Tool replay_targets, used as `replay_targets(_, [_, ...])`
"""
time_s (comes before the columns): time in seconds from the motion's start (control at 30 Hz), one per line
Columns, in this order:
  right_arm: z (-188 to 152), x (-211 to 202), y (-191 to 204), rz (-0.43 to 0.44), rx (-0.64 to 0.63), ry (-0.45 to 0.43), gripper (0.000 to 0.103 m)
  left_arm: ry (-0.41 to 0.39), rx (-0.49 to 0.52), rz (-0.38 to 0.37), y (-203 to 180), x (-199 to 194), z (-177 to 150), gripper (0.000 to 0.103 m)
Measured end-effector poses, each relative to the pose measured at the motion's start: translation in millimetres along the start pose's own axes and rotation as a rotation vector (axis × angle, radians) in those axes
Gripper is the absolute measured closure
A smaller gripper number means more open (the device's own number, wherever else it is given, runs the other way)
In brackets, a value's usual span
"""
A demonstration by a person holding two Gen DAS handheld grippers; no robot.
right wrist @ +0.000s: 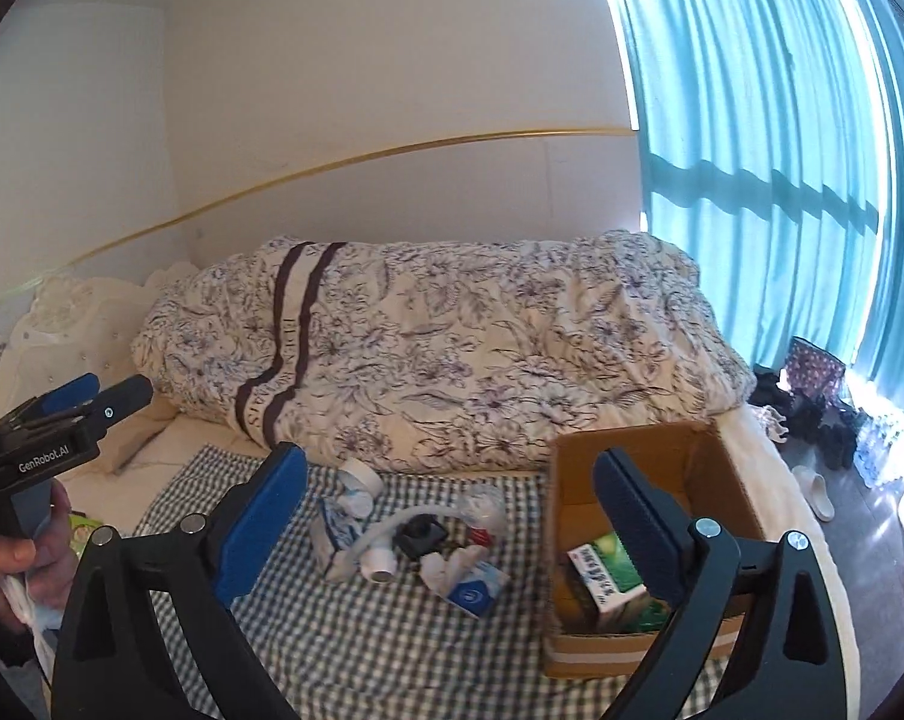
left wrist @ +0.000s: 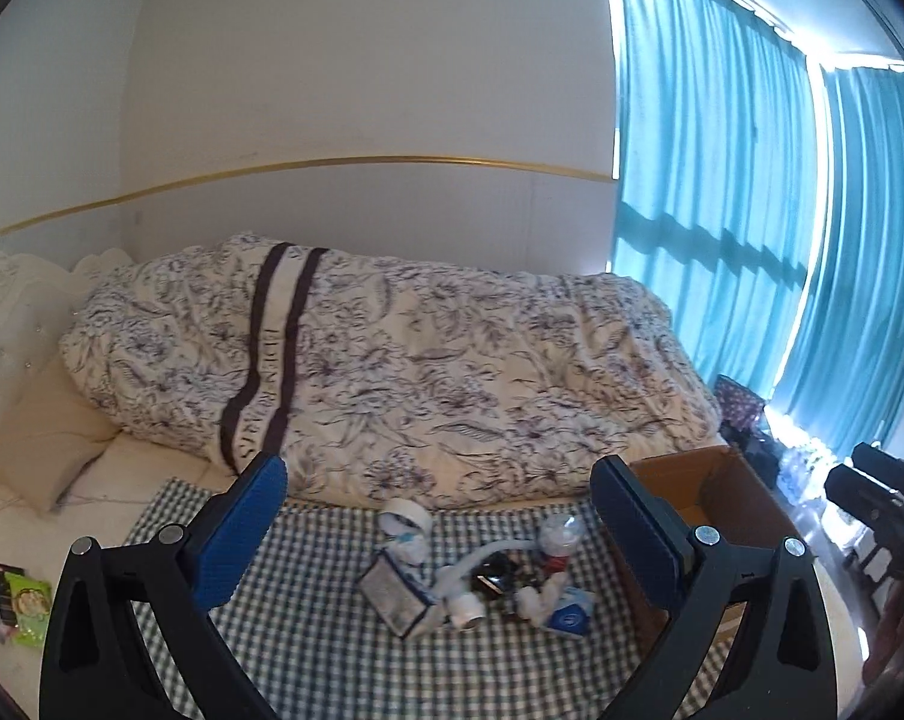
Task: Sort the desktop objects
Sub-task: 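Move both grippers back over the cluttered gingham sheet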
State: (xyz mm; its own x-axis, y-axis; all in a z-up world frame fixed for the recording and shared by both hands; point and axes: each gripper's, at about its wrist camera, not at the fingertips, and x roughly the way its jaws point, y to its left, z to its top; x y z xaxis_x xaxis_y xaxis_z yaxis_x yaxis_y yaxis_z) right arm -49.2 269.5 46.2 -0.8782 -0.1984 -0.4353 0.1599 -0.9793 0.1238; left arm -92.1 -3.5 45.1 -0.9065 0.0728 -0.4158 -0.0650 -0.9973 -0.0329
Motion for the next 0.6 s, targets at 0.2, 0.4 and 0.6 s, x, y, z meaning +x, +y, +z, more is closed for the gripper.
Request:
replay_targets(0.2, [-3.2, 15.3, 21.2, 0.021, -0.033, 0.013, 0.0, 0.016, -0.033, 0.043, 32.0, 5.1, -7.9, 0.0])
replay_targets(0.4, [-16.6, 43.5, 39.7, 0.075, -0.068, 0.088, 0.0, 0.052, -0.053, 0.071, 49.3, 26.0, -28.1, 0.0])
replay_targets(0.6, [-45.9, 74.5, 54.8, 0.151, -0.133, 0.148, 0.0, 0.135, -0.073, 0.085, 57.7, 64.1, -57.2, 0.0])
